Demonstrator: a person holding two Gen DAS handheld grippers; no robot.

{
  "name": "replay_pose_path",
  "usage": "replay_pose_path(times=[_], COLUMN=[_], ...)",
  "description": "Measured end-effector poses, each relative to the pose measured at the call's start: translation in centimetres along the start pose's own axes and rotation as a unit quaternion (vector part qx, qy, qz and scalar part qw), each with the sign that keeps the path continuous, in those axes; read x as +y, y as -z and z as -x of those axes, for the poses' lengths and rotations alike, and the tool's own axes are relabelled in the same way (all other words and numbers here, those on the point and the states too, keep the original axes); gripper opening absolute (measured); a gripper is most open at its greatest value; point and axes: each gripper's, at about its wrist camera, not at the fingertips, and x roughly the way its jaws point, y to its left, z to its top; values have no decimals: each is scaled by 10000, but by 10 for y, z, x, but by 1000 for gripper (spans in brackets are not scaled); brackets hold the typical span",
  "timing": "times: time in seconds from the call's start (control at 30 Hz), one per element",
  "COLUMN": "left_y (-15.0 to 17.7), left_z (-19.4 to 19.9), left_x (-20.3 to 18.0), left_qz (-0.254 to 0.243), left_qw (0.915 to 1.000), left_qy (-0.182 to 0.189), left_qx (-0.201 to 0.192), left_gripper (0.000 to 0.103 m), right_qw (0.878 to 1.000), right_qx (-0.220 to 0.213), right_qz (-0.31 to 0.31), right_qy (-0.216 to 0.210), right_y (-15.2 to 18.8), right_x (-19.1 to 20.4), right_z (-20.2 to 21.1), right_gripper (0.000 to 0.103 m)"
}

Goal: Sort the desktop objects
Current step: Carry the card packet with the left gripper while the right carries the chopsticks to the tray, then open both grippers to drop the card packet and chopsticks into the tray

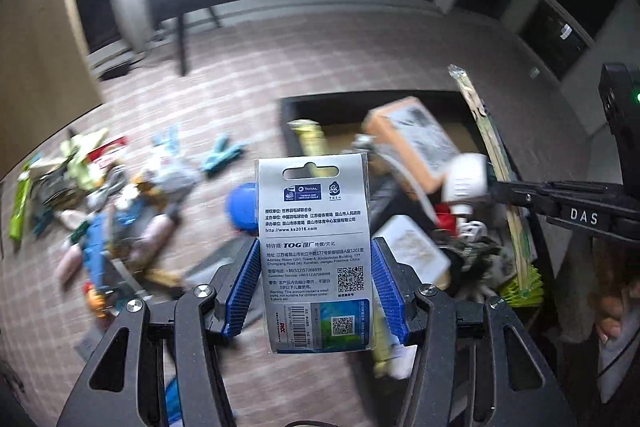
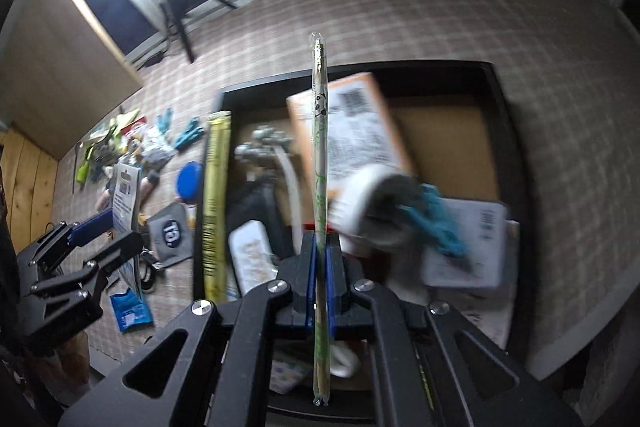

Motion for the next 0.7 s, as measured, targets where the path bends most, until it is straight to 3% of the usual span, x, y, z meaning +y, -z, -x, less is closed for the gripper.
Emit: replay_pose_path(times=[0.23,0.6,0.67,0.7], left_y=[-12,-28,-30,-31], left_z=[-8,-17,-20,-21], left_x=[-48,-92,-98,-100], left_qz=[-265,-521,-554,-540], left_qw=[9996,9986,9983,9984], left_qy=[104,113,178,164], left_qx=[22,-37,13,63], left_gripper=[53,53,59,70], right_qw=[9997,9996,9995,9993], right_qx=[-59,-64,-58,-44], right_qz=[-240,-272,-284,-322], right_qy=[83,106,135,173], right_y=[3,4,3,2], right_x=[-43,-72,-74,-76], right_z=[13,19,18,18], right_gripper=[5,5,10,19])
